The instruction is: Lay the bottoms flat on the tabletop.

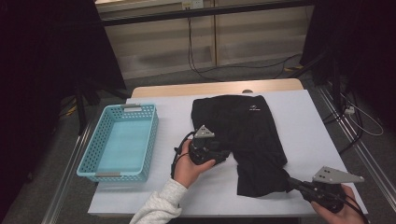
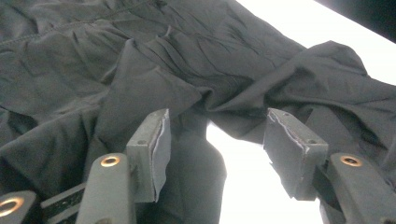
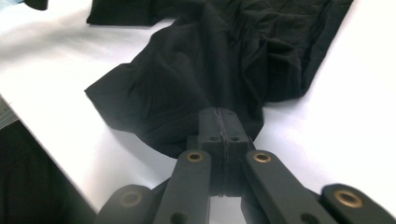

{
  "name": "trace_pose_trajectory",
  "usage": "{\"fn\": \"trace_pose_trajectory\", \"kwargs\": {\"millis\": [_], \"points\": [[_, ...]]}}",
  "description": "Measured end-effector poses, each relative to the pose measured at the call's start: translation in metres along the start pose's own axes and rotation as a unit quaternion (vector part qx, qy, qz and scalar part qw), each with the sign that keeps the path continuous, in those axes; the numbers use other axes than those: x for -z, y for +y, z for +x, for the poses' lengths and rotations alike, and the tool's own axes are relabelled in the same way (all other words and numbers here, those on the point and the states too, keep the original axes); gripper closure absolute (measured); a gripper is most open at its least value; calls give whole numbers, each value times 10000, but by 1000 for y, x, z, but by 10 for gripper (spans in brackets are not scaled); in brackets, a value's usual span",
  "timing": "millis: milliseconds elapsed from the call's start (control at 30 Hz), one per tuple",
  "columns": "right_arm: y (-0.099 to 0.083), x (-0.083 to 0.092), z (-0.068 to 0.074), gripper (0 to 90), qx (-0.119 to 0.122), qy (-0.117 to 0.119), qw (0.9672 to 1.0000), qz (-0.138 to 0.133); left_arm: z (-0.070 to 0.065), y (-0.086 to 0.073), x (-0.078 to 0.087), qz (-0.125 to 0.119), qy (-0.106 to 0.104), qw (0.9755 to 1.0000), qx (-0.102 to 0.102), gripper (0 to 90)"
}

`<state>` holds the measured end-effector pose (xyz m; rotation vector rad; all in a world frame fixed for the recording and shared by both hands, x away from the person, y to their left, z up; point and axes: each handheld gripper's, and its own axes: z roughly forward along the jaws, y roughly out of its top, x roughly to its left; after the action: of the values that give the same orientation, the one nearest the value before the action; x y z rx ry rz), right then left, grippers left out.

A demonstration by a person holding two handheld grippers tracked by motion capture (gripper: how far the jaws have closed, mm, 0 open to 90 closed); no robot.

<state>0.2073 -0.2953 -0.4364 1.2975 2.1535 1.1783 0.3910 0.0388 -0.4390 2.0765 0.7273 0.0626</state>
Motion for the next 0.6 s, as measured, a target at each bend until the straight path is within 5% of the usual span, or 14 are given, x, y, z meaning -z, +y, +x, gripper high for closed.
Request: {"fn": "trace_pose_trajectory", "kwargs": {"millis": [200,333,533,600], "points": [[-10,19,4,893,80,-36,9999,78,1,1,3,-35,33,10000,23,412],[-2,23,-2,751,90,-271,9996,-60,1,2,3,-29,23,10000,-2,407],[9,-1,-15,589,-187,-496,9986,-47,3,0,2,27,96,9999,-31,386],[8,-15,-18,599,-220,-481,9985,99,4,0,2,14,127,9999,-68,376]]}}
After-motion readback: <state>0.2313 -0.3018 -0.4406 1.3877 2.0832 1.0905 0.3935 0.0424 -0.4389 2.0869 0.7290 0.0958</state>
